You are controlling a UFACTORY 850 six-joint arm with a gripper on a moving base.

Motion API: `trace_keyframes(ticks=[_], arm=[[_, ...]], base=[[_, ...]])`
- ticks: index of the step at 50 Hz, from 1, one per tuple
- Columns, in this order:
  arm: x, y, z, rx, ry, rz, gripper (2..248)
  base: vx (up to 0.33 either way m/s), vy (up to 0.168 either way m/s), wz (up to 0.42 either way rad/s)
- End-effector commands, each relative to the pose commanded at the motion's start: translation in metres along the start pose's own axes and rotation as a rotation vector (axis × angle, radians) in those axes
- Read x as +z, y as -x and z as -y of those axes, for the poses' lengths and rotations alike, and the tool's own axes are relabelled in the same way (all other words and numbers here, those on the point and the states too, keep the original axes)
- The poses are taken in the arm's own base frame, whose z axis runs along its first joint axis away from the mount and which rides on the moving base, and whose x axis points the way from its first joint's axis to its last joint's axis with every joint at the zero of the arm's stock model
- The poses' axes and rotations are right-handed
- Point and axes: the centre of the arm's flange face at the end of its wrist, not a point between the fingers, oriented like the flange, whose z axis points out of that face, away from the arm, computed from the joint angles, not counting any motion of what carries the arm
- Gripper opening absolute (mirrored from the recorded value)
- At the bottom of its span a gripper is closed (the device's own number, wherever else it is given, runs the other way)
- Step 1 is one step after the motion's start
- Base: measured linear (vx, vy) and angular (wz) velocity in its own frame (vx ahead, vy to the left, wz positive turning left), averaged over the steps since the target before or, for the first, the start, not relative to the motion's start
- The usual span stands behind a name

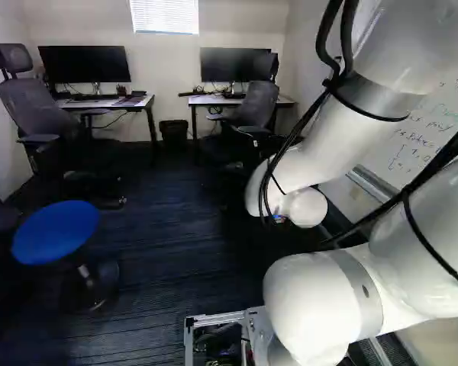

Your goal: Open the door and move inside

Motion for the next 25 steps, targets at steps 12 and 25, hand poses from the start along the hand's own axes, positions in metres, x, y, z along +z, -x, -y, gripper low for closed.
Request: trace_keyframes(ticks=[12,25], arm=[[0.0000,0.0000,0.0000,0.000,0.000,0.000,247],[0.0000,0.0000,0.0000,0.000,0.000,0.000,247]], base=[[0.000,0.000,0.000],[0.000,0.000,0.000]])
